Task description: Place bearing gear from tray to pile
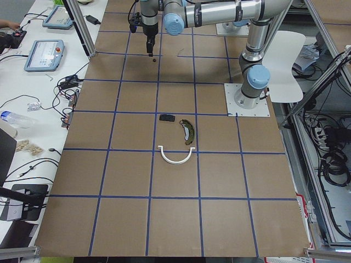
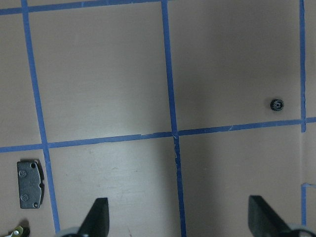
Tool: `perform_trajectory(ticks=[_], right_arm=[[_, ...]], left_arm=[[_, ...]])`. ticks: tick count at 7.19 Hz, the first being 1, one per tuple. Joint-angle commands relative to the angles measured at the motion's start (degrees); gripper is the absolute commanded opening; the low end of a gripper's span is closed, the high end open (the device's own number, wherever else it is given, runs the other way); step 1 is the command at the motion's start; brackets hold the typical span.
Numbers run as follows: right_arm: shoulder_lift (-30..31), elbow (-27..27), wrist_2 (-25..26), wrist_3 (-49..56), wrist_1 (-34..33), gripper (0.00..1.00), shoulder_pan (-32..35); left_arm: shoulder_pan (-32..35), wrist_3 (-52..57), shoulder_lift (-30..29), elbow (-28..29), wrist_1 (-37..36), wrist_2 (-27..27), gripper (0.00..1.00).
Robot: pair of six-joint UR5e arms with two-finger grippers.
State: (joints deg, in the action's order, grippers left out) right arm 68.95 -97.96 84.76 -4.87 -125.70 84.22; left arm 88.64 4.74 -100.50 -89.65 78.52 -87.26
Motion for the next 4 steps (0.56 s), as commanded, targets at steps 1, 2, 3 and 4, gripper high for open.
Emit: perform_trajectory(ticks=[1,2,3,4], right_arm=[[1.1,-1.4,0.8,9.2,0.8,1.00,-16.7],[0.9,-1.4,0.8,16.3,0.6,1.00,-23.6],[0.8,-1.4,0.9,23.7,0.5,1.00,-29.9],[0.5,-1.4,2.1,33.2,0.4,1.00,-35.7]], left_arm=[[3.8,-4.5,-3.9,-0.1,-4.2,0.8,1.00],[6.3,-7.3,-6.3,0.0,-7.9,1.3,1.00],[8.4,-9.5,-8.5,0.0,-10.3,1.3,1.00],[10.6,-10.6,-10.5,-0.2,-12.0,1.3,1.00]])
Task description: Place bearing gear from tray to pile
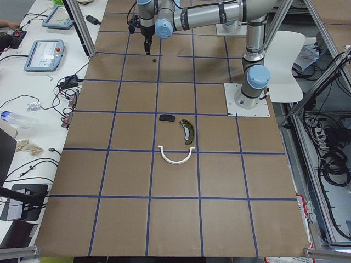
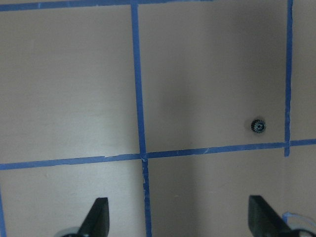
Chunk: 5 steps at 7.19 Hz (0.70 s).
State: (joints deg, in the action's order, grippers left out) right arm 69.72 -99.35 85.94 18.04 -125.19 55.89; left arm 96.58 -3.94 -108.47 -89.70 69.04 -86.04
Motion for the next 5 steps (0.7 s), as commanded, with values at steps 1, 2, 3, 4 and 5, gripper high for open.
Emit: perform_trajectory(ticks=[1,2,3,4,5], right_arm=[[-0.7,-0.1,1.6,20.1,-0.2,1.00,-12.4],[-1.5,0.0,1.6,27.3,-0.8,1.00,-16.4],[-2.8,0.1,1.5,30.7,-1.1,1.00,-20.3],[-5.0,0.1,2.4,30.9,-2.2,1.00,-22.7],[-7.0,-0.1,4.6,30.8,-4.3,0.99,-23.3]], left_arm=[[5.7,-4.6,-4.7,0.0,-3.7,-0.4,1.00],[6.1,-4.7,-6.8,0.0,-7.0,-0.1,1.00],[6.3,-4.8,-8.9,0.0,-8.5,-0.1,1.00],[7.0,-4.9,-11.5,-0.1,-11.8,-0.1,1.00],[8.2,-4.8,-13.4,0.0,-13.5,-0.5,1.00]])
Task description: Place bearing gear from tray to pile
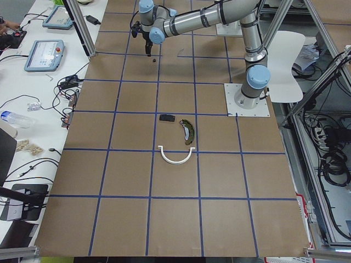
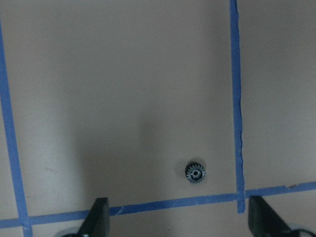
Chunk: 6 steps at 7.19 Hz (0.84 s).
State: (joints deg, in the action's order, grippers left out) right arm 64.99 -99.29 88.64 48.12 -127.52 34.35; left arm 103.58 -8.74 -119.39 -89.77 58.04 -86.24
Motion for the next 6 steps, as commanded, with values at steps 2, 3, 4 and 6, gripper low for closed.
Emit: perform_trajectory(ticks=[2,3,4,6], right_arm=[[-4.7,-0.1,3.5,0.4,-2.8,0.90,-1.7],[-5.2,-0.1,3.4,0.2,-2.8,0.88,-1.7],[-5.2,-0.1,3.4,0.0,-2.8,0.83,-1.7],[-5.2,-0.1,3.6,-0.1,-2.6,0.59,-1.7]], left_arm=[[2.6,0.4,-5.2,0.0,-3.9,-0.5,0.98],[3.1,0.8,-5.6,0.0,-3.7,-0.5,0.98],[3.2,0.8,-5.7,-0.3,-3.3,-0.8,0.93],[3.2,0.9,-6.3,-0.7,-3.6,-0.8,0.81]])
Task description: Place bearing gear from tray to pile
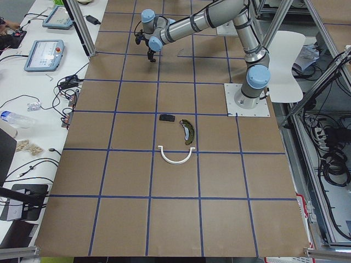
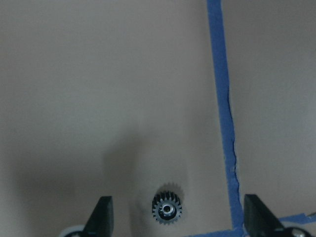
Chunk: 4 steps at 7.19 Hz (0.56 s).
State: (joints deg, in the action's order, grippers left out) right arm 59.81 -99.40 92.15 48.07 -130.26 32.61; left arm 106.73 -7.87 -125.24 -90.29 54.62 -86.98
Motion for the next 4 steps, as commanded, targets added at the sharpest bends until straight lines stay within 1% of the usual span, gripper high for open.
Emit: perform_trajectory(ticks=[1,2,3,4], right_arm=[[0.0,0.1,0.1,-0.1,0.2,0.46,0.0],[0.0,0.0,0.2,0.0,0.8,0.32,0.0],[0.0,0.1,0.1,0.0,0.8,0.20,0.0],[0.0,0.0,0.1,-0.1,0.9,0.10,0.0]], left_arm=[[0.1,0.1,-0.4,-0.3,-0.2,-0.1,0.75],[0.1,0.1,-0.5,-0.6,-0.1,-0.8,0.67],[0.1,0.0,-0.6,-0.4,0.2,-1.3,0.59],[0.1,0.0,-0.6,-0.4,0.6,-1.4,0.37]])
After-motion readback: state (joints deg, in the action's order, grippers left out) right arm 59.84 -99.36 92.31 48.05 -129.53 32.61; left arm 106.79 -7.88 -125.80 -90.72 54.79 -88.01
